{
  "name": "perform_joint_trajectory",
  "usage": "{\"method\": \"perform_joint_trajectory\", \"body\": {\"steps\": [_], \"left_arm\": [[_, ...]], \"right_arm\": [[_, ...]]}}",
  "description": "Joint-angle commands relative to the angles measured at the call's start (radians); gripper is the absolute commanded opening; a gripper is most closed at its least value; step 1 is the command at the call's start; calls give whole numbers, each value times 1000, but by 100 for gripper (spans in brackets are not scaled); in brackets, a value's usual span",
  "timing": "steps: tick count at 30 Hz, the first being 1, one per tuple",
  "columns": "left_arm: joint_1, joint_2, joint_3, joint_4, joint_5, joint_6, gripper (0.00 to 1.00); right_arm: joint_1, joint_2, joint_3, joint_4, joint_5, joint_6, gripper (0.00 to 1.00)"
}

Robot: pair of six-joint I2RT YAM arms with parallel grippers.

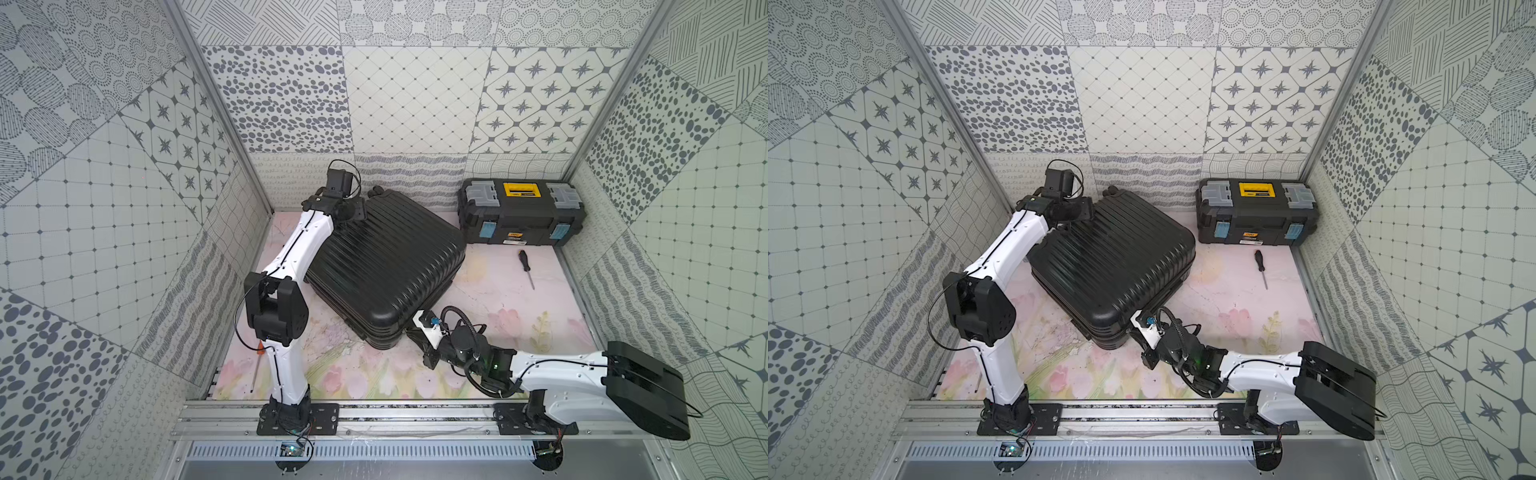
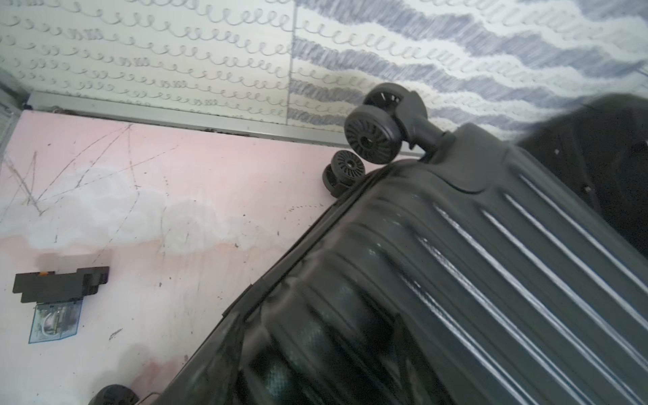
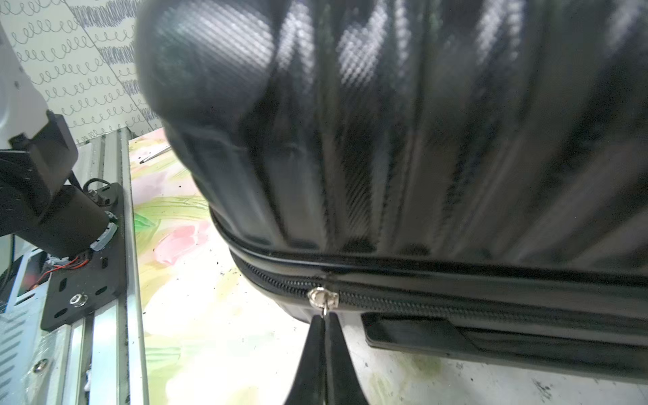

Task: Open the suitcase zippers
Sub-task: Adjust the suitcase at the center of the board, then unzip the zipper on the suitcase.

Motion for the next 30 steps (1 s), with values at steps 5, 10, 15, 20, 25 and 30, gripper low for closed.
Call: {"method": "perform_joint_trajectory", "body": {"steps": [5, 10, 15, 20, 25, 30], "left_arm": [[-326, -269, -129, -243, -17, -121, 69], [-560, -472, -369, -238, -123, -355, 70], [-756, -543, -515, -278, -221, -500, 70], [-772, -562, -588, -303, -264, -527, 70], [-773, -563, -597, -338, -285, -505, 71], [-772, -578, -615, -358, -296, -496, 71]], "right_arm": [[-1, 14, 17, 55, 119, 29, 0], [-2, 37, 26, 64, 165, 23, 0], [-2, 55, 24, 86, 206, 21, 0], [-2, 75, 29, 103, 210, 32, 0], [-10, 55, 16, 80, 247, 35, 0], [-49, 26, -3, 64, 237, 35, 0]]}}
